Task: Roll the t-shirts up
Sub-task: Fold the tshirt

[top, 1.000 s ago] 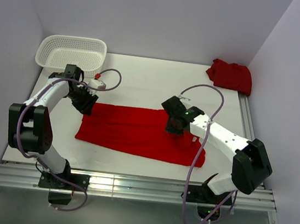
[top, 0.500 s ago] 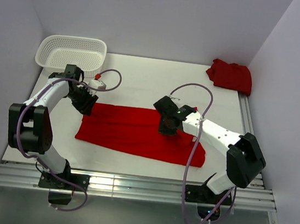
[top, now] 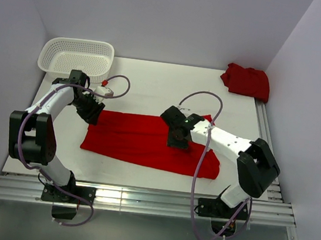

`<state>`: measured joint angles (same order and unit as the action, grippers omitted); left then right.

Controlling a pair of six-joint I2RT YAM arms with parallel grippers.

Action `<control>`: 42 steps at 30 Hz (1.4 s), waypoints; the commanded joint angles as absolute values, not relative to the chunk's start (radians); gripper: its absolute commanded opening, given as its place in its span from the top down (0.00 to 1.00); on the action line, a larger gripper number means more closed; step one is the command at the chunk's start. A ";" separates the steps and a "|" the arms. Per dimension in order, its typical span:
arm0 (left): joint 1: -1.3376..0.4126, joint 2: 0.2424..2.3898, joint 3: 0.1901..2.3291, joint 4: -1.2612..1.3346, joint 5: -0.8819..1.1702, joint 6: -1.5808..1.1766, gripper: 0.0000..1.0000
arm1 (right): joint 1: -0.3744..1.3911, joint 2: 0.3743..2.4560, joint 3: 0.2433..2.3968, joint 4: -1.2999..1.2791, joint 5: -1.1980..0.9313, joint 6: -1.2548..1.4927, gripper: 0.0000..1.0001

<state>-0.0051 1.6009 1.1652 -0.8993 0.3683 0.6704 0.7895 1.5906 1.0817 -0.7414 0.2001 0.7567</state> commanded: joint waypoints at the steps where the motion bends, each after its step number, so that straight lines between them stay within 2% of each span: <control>1: -0.003 1.586 1.161 -0.905 0.377 0.698 0.55 | 0.795 1.487 1.097 -0.805 0.282 0.791 0.53; 7: -0.003 1.586 1.167 -0.911 0.383 0.696 0.55 | 0.764 1.304 0.985 -0.854 0.357 0.896 0.52; 11: -0.003 1.591 1.172 -0.914 0.387 0.698 0.55 | 0.723 1.177 0.845 -0.801 0.342 0.956 0.55; 21: -0.003 1.591 1.187 -0.920 0.390 0.689 0.55 | 0.552 0.916 0.553 -0.588 0.247 0.953 0.54; 27: -0.003 1.586 1.178 -0.919 0.384 0.687 0.55 | 0.474 0.890 0.497 -0.494 0.207 0.920 0.52; 42: -0.003 1.589 1.177 -0.916 0.374 0.687 0.55 | 0.446 0.917 0.446 -0.416 0.192 0.923 0.53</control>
<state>-0.0051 1.6009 1.1652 -0.9058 0.3683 0.6701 0.4545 0.9371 0.4629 -0.4503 0.1890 0.9230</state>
